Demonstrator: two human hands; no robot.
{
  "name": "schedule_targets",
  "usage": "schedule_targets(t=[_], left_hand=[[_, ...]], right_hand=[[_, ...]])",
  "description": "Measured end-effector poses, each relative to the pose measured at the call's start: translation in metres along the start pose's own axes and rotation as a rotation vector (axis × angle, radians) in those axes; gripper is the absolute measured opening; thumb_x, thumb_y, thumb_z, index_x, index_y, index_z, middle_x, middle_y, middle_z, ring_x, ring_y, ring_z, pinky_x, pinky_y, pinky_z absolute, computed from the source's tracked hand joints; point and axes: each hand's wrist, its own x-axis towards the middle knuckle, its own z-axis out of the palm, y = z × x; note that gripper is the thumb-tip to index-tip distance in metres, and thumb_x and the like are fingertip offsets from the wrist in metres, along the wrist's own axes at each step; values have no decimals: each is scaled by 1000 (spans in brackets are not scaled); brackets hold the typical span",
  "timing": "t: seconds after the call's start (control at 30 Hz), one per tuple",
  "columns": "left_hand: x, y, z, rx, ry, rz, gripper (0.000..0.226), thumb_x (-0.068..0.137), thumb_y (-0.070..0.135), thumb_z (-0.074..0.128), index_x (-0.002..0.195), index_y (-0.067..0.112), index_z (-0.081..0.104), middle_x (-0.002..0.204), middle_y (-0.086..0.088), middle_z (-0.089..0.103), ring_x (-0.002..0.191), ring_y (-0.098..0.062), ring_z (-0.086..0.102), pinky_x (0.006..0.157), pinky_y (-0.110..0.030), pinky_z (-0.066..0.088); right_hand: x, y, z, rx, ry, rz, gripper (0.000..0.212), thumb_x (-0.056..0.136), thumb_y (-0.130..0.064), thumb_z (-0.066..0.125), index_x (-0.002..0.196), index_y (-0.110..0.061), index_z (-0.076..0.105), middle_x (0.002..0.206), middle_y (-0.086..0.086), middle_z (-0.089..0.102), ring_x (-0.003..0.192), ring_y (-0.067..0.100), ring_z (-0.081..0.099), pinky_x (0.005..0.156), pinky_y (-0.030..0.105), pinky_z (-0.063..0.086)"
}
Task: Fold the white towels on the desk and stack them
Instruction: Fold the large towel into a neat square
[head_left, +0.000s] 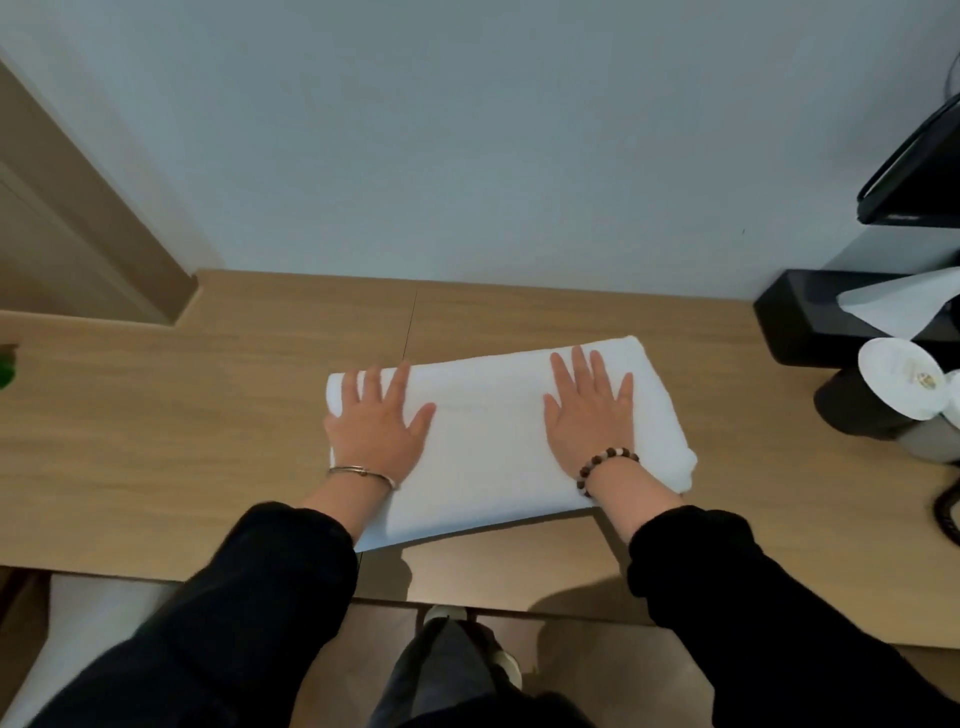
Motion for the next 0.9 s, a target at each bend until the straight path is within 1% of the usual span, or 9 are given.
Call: schedule_targets(t=[0.17, 0.3, 0.37, 0.43, 0.5, 0.57, 0.63, 0.77, 0.9], left_hand=[[-35, 60, 10, -129, -25, -115, 65, 91, 64, 17, 149, 36, 5, 156, -1, 13, 143, -29, 2, 98, -54, 36], [-41, 75, 8, -160, -75, -39, 61, 95, 55, 23, 150, 32, 8, 155, -3, 15, 142, -30, 5, 104, -48, 34], [-36, 59, 5, -239, -13, 84, 52, 98, 38, 31, 147, 21, 24, 146, -8, 32, 135, -31, 22, 106, -39, 29], [-30, 31, 3, -532, 85, 102, 36, 94, 11, 39, 128, 7, 48, 122, -12, 51, 115, -30, 40, 99, -36, 33], [-21, -3, 2, -828, 86, -54, 41, 88, -6, 40, 124, 5, 55, 118, -12, 56, 110, -26, 46, 97, -38, 38], [-13, -30, 5, -1109, -43, -230, 52, 84, -16, 40, 130, 7, 52, 123, -10, 57, 114, -21, 51, 94, -29, 41], [-7, -43, 10, -1282, -206, -252, 57, 81, -22, 42, 131, 4, 49, 125, -14, 57, 112, -22, 54, 90, -26, 43], [2, -40, 17, -1297, -356, -110, 50, 81, -18, 56, 126, 4, 55, 116, -10, 61, 102, -16, 57, 85, -16, 48], [9, -33, 21, -1201, -315, -12, 51, 76, -17, 59, 116, 15, 61, 101, 1, 63, 92, -10, 57, 79, -14, 47]], right_hand=[[15, 0, -18, -40, -34, 207, 59, 98, -25, 22, 152, -20, -2, 159, 4, -11, 146, 25, -11, 114, 54, -4], [-10, -46, -2, 57, 29, -144, 55, 99, -35, 23, 152, -24, 10, 160, 3, 0, 146, 21, -5, 115, 50, -1], [-12, -45, 6, 47, 26, -176, 55, 98, -38, 21, 151, -28, 12, 160, 1, 3, 146, 20, -4, 115, 48, -2], [-9, -39, 8, 41, 31, -158, 55, 98, -39, 19, 151, -28, 13, 160, 0, 4, 146, 19, -4, 116, 47, -3], [-7, -39, 10, 51, 36, -166, 55, 98, -39, 17, 151, -27, 14, 160, 1, 5, 146, 20, -3, 116, 47, -3], [-7, -41, 11, 56, 42, -173, 54, 98, -39, 17, 151, -26, 15, 160, 2, 6, 146, 20, -3, 116, 46, -3], [-8, -41, 11, 47, 46, -176, 54, 98, -39, 17, 151, -26, 15, 160, 2, 6, 146, 21, -2, 116, 46, -3], [-7, -39, 11, 38, 48, -166, 55, 98, -40, 16, 151, -26, 15, 160, 2, 7, 146, 22, -1, 116, 46, -2], [-7, -39, 11, 27, 56, -169, 54, 98, -40, 17, 150, -26, 16, 159, 3, 8, 146, 22, 0, 116, 46, -1]])
